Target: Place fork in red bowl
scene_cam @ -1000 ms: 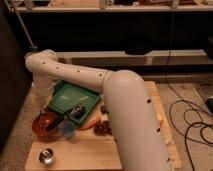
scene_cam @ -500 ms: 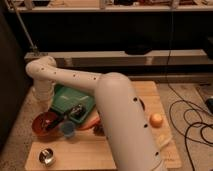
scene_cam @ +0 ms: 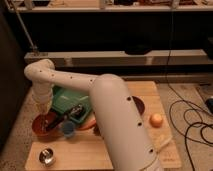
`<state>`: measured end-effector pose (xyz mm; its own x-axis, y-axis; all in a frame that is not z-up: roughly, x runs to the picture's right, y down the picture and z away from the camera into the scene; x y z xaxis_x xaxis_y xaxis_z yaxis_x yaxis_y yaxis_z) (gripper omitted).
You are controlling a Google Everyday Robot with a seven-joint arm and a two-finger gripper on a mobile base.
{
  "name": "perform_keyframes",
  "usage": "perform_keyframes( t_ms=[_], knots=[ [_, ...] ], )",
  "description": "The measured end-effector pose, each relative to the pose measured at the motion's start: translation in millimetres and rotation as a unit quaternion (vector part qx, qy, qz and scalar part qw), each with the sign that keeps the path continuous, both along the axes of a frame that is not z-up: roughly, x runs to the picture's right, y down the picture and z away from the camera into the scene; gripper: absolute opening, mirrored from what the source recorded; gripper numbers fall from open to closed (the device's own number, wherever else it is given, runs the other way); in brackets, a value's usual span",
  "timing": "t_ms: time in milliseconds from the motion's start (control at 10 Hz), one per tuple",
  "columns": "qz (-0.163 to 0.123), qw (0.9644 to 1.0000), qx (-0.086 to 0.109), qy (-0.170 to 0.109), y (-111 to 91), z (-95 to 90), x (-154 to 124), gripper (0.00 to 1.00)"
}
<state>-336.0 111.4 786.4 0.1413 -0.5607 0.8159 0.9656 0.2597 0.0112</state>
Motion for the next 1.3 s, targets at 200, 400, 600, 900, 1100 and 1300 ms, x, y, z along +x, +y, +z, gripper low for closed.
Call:
perform_keyframes(
  t_ms=[200,400,600,900,1100,1300],
  knots=[
    [-0.002,0.9999,-0.015,-0.005,9.6,5.6,0.2,0.36],
    [-0.002,0.9995,-0.025,-0.017,13.3,6.6,0.7,0.65],
    [0.000,0.9994,-0.029,-0.021,14.4,5.3,0.4,0.70],
    [0.002,0.9994,-0.028,-0.022,11.8,2.2,2.3,0.70],
    [0.007,0.9995,-0.021,-0.023,4.5,-2.6,4.1,0.70],
    [0.034,0.9990,-0.009,-0.029,-15.0,-10.6,13.2,0.70]
  ],
)
